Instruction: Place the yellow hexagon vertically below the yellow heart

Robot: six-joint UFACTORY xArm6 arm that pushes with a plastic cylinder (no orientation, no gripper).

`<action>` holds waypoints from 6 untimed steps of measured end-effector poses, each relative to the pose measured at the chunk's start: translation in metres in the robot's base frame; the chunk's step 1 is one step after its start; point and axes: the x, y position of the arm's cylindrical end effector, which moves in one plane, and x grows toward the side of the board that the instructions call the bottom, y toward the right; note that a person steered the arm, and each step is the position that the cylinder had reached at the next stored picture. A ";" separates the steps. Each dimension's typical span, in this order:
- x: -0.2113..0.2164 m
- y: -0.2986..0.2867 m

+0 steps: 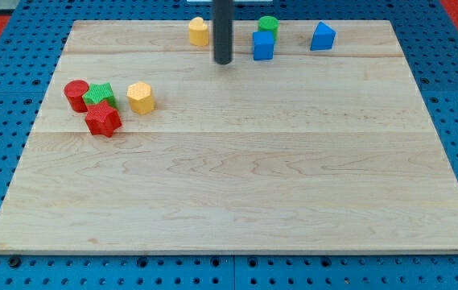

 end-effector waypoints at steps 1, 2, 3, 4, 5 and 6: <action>-0.013 -0.092; 0.018 -0.141; 0.059 -0.135; 0.089 -0.120; 0.107 -0.107; 0.082 -0.066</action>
